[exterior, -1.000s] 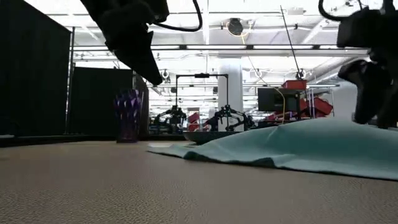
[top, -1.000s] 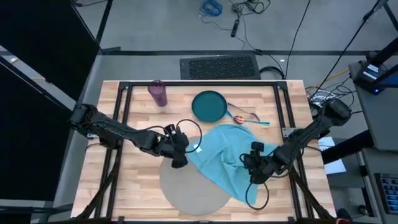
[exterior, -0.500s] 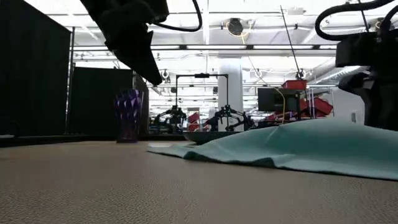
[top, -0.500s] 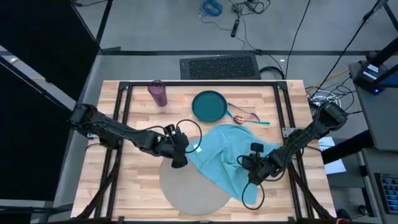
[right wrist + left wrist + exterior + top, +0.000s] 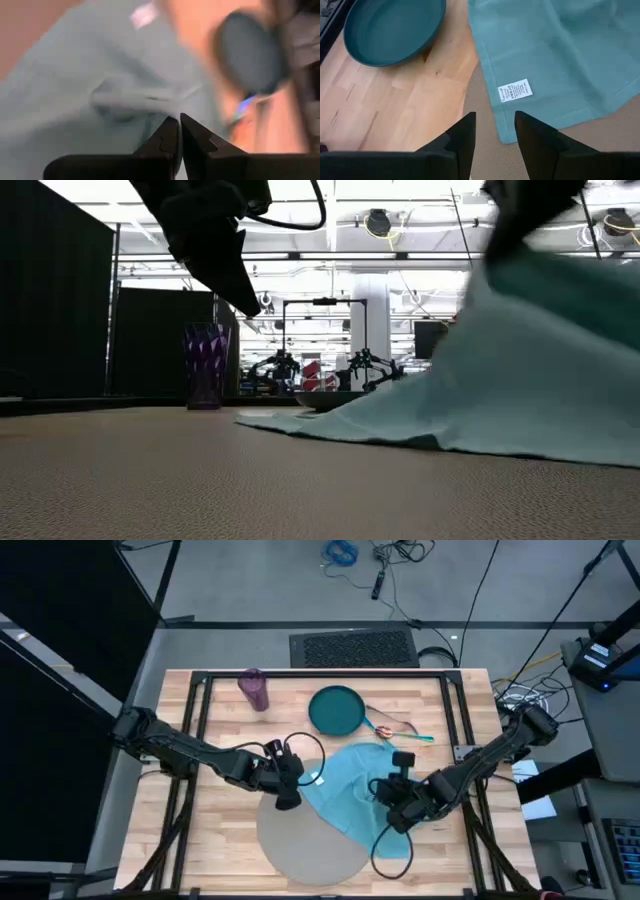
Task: Set table place
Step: Move the blue table napkin to the top right of the table
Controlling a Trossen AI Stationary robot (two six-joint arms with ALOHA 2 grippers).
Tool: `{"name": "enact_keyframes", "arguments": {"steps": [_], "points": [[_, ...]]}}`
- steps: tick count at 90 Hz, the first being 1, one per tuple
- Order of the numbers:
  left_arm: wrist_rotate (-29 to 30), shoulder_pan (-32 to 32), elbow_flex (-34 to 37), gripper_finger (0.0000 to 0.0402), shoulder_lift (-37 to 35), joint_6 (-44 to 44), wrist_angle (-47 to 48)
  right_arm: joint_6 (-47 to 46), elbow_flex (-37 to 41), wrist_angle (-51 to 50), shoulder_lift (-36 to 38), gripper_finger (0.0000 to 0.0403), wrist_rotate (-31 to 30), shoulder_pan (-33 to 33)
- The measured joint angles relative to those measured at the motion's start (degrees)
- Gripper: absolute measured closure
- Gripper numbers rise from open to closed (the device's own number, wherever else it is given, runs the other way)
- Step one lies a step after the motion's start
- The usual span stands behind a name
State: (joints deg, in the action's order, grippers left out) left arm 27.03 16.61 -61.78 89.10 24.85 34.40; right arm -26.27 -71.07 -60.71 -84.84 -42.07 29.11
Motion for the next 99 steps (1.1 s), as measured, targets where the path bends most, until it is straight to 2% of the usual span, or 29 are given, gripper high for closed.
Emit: {"name": "enact_keyframes", "arguments": {"steps": [15,28,56,64,72,92,99], "points": [[1.2,1.1,0.0,0.0279,0.0,-1.8,0.2,7.6,-4.2,-5.5,0.8,0.0403,-0.9,-11.0],[3.1,2.2,0.0,0.0279,0.0,-1.6,2.8,15.8,-4.2,-6.6,3.9,0.0403,5.1,-23.0],[4.6,3.8,0.4,0.0279,0.0,-0.1,5.1,29.5,-4.2,-5.7,17.4,0.0403,9.8,-48.5],[5.0,3.6,0.4,0.0279,0.0,-0.2,5.3,31.2,-4.2,-5.7,20.4,0.0403,13.3,-54.5],[5.2,3.1,0.4,0.0279,0.0,-0.2,5.2,32.8,-4.2,-5.7,22.1,0.0403,16.0,-57.7],[5.4,1.7,0.4,0.0279,0.0,-1.6,3.5,36.5,-4.2,-3.8,21.6,0.0403,17.3,-61.8],[5.3,1.7,0.4,0.0279,0.0,-1.7,3.2,36.5,-4.2,-2.3,20.0,0.0403,23.8,-62.2]]}}
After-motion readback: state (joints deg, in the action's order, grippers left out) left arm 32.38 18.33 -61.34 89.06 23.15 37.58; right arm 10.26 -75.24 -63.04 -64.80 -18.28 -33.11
